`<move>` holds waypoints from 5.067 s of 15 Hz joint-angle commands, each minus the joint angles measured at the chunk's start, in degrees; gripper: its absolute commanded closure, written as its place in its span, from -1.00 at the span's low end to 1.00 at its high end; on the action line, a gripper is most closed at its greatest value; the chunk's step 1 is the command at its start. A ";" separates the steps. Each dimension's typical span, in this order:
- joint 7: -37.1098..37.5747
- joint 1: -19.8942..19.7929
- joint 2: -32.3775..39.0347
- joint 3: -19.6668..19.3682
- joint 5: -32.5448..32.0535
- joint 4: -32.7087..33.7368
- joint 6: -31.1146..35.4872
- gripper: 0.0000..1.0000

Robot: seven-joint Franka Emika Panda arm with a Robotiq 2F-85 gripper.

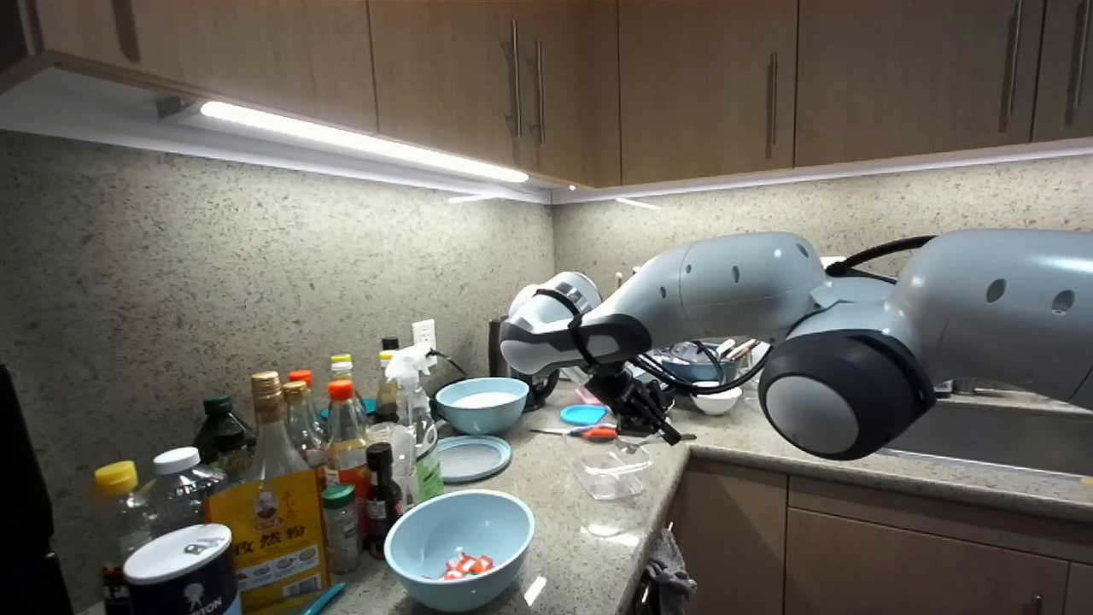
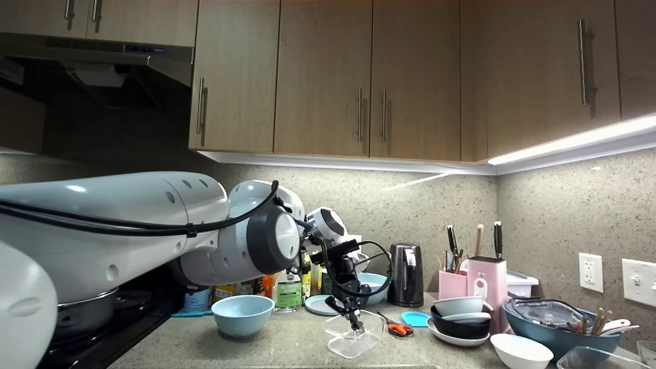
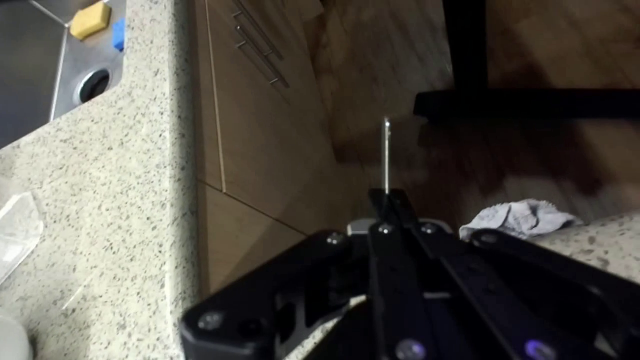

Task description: Use the spoon to stir in the transparent bowl

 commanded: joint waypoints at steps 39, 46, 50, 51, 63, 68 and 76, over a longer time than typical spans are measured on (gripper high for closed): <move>5.41 -0.84 -2.19 8.65 12.98 -2.20 -5.48 0.99; 7.64 0.94 -2.09 4.41 8.58 -1.59 3.53 0.99; 9.56 0.55 -2.88 2.29 7.71 -2.12 6.08 0.99; 9.94 0.32 -3.04 1.75 7.72 -2.34 6.15 0.99; 14.63 2.03 -1.74 -0.01 8.45 -1.09 -2.78 0.99; 14.59 4.70 -1.40 0.05 8.50 -0.48 -3.84 0.99; 13.38 6.18 -0.73 0.17 8.67 -0.42 -0.06 0.99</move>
